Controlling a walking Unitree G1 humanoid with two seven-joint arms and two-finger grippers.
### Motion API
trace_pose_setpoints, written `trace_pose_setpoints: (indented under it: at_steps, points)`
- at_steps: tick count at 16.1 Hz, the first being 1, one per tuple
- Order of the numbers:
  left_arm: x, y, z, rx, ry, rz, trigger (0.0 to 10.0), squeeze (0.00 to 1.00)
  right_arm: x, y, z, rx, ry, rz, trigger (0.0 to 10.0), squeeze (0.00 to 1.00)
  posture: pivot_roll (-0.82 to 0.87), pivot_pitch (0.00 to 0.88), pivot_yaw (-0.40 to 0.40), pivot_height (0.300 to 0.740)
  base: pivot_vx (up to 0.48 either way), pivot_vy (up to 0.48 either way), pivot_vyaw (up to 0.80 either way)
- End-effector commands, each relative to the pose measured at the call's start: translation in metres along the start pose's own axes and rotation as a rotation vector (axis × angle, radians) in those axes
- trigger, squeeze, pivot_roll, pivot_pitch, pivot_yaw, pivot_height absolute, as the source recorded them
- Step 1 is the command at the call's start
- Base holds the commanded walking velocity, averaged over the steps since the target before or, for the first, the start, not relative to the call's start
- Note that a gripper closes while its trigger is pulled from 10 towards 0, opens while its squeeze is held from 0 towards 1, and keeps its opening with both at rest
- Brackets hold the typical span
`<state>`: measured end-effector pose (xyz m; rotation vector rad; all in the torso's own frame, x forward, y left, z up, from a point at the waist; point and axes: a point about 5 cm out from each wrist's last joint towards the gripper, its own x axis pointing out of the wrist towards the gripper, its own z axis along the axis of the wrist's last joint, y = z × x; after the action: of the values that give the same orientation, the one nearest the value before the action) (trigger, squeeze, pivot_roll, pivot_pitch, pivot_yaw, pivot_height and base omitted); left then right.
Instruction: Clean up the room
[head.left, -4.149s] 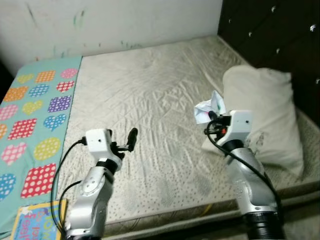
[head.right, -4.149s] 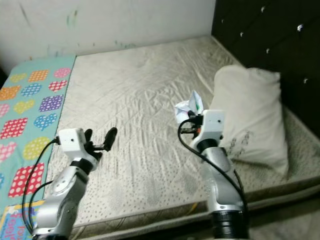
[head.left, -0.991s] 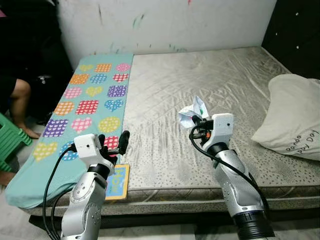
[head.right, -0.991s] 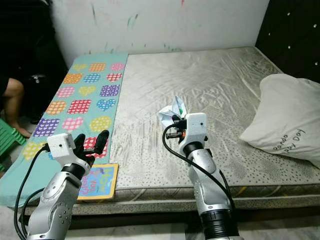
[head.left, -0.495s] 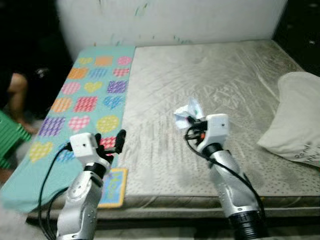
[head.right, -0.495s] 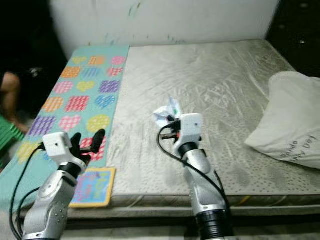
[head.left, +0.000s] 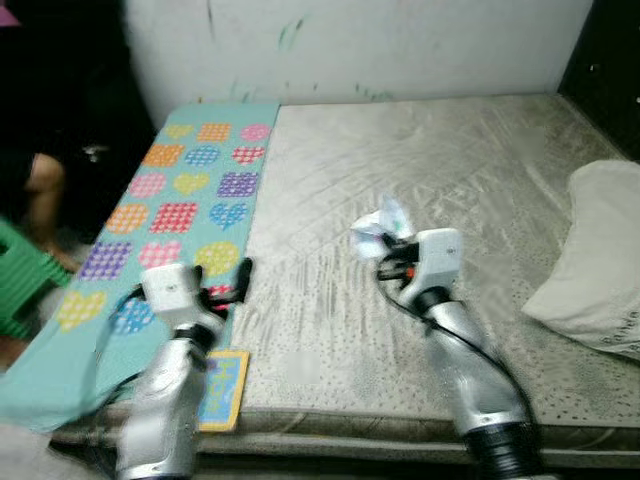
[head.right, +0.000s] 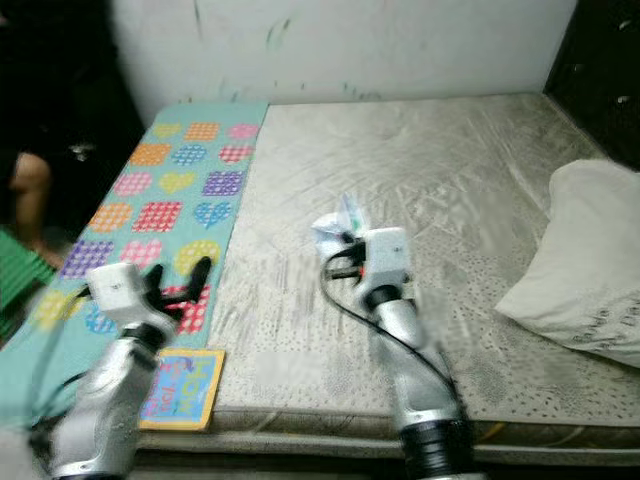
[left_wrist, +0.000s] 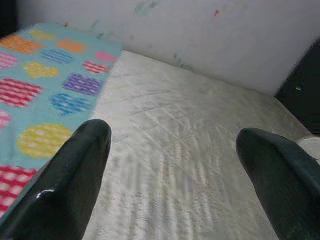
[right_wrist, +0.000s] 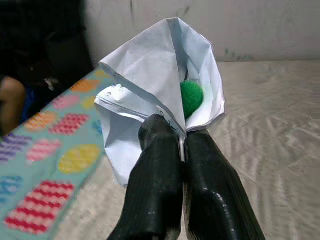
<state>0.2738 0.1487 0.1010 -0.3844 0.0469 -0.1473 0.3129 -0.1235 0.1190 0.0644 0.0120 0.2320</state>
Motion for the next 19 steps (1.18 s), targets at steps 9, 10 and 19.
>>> trace_pose_setpoints:
  at_steps: [9, 10, 19]
  points:
    - [-0.0036, 0.0058, 0.0005, 0.022, 0.009, 0.011, 10.0, 0.00, 0.0022, 0.0042, -0.0002, 0.006, -0.006, 0.000, 10.0, 0.00, -0.17, 0.000, 0.073, 0.740, 0.282, 0.000, 0.00]
    - [-0.0036, 0.0057, 0.0002, 0.024, 0.011, 0.011, 10.0, 0.00, 0.0021, 0.0042, -0.0003, 0.005, -0.006, 0.001, 10.0, 0.00, -0.17, 0.000, 0.073, 0.740, 0.285, 0.000, 0.00]
    - [-0.0027, 0.0088, -0.0032, -0.001, 0.036, 0.057, 10.0, 0.00, 0.0027, 0.0028, -0.0013, 0.001, -0.003, -0.004, 10.0, 0.00, -0.17, 0.000, 0.070, 0.740, 0.000, 0.098, 0.00]
